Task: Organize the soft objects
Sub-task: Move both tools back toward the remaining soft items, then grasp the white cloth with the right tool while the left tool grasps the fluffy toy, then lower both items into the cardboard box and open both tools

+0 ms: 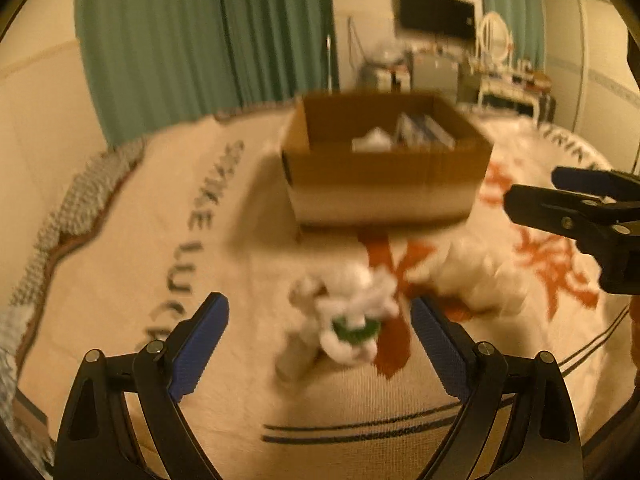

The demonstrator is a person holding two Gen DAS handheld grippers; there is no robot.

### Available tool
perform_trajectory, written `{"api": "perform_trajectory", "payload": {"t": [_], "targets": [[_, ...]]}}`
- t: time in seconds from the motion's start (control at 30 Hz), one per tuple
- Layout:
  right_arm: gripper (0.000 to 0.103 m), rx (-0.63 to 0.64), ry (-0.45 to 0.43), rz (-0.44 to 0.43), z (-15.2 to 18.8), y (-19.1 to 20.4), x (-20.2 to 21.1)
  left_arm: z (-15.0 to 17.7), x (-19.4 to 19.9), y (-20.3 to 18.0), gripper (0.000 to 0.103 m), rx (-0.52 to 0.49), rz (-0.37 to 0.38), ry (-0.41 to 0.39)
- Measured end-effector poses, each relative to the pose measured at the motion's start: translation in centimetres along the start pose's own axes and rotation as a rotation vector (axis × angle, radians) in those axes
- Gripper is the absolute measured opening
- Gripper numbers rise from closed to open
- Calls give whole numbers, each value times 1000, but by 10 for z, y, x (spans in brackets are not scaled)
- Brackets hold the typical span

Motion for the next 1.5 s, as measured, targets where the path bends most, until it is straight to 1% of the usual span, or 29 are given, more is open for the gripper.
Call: {"api": "perform_trajectory", "payload": {"t": [0.13, 0.27, 0.33, 0.37, 0.43, 0.47, 0.5, 0.53, 0.57, 0.6, 0.63, 0.77, 0.9, 1.0, 1.1, 1.27, 1.43, 1.5], "targets": [[91, -9, 82, -13, 17, -4, -40, 13, -23, -5, 93, 5, 46, 55], [87, -56, 137, -43, 33, -11, -65, 16, -34, -6, 92, 11, 39, 72], [84, -85, 167, -45, 41, -15, -75, 16, -36, -7, 88, 19, 54, 72], [81, -94, 183, -41, 45, -16, -79, 15, -37, -7, 83, 22, 58, 75], [67, -102, 204, -38, 50, -17, -86, 14, -42, -6, 82, 25, 57, 86], [65, -102, 207, -43, 50, -17, -87, 14, -44, -6, 74, 27, 62, 88], [58, -101, 205, -47, 50, -16, -87, 14, -45, -6, 64, 29, 70, 92], [47, -94, 201, -47, 50, -15, -87, 14, -47, -5, 60, 30, 73, 100], [41, -84, 194, -43, 50, -13, -85, 15, -49, -5, 55, 30, 79, 107], [32, -73, 185, -34, 50, -12, -83, 17, -50, -6, 49, 29, 90, 117], [29, -63, 178, -25, 50, -10, -81, 17, -50, -6, 46, 28, 93, 123], [24, -62, 156, -12, 51, -10, -73, 18, -47, -3, 38, 32, 109, 120], [21, -55, 132, 9, 50, -10, -64, 18, -39, -1, 33, 24, 120, 108], [21, -49, 115, 23, 49, -9, -53, 19, -30, -2, 33, 11, 125, 91], [21, -62, 96, 19, 50, -7, -40, 22, -17, -1, 33, -1, 128, 74], [21, -64, 70, 22, 51, 1, -18, 22, 10, 2, 33, -8, 156, 35], [21, -33, 35, 31, 43, 15, 9, 7, 42, 9, 33, -11, 157, -28], [21, -19, 14, 28, 35, 20, 23, -2, 52, 11, 33, -16, 155, -52]]}}
Point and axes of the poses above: each gripper's, at about its wrist camera, not at the fingertips, and x roughly against the way its jaws point, y to its left, z to its underside, the point moved 7 cm from there along -x, roughly the way its jaws point, and after that the axes turned 8 degrees about y, right-handed, at the moved point
